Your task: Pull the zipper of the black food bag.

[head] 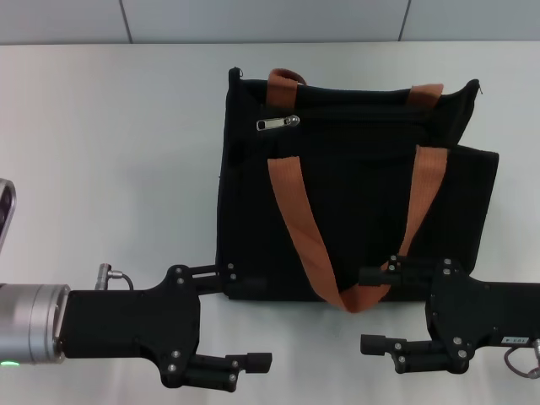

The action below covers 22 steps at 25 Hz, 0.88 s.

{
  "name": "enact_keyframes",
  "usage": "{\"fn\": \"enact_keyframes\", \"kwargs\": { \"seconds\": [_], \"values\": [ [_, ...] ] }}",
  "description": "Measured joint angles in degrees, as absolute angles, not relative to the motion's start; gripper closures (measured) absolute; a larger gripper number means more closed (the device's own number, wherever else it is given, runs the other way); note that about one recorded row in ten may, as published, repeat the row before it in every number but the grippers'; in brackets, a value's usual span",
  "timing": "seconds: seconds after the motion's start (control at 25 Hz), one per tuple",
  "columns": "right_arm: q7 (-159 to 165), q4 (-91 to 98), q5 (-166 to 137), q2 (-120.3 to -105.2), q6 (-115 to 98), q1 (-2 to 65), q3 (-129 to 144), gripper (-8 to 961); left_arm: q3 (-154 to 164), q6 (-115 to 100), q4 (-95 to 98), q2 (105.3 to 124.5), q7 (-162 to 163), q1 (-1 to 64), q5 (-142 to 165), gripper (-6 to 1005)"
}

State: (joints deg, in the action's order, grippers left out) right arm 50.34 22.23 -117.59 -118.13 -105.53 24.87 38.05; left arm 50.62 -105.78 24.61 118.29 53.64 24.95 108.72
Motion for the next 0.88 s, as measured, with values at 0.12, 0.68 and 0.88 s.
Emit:
{"fn": "enact_keyframes", "kwargs": {
  "seconds": [0.12,0.68,0.88],
  "values": [
    [50.34,22.23,-117.60,-118.13,-105.55,24.87,38.05,200,50.67,-105.79,24.61,118.29,53.67,24.99,108.72,187],
    [50.33,22.24,-117.60,-118.12,-105.66,24.87,37.86,199,50.48,-106.27,24.80,118.30,53.79,24.96,108.49,188],
    [50.34,22.24,-117.46,-118.12,-105.66,24.87,37.79,199,49.84,-107.16,24.95,118.29,53.77,24.96,108.23,188]
  ]
}}
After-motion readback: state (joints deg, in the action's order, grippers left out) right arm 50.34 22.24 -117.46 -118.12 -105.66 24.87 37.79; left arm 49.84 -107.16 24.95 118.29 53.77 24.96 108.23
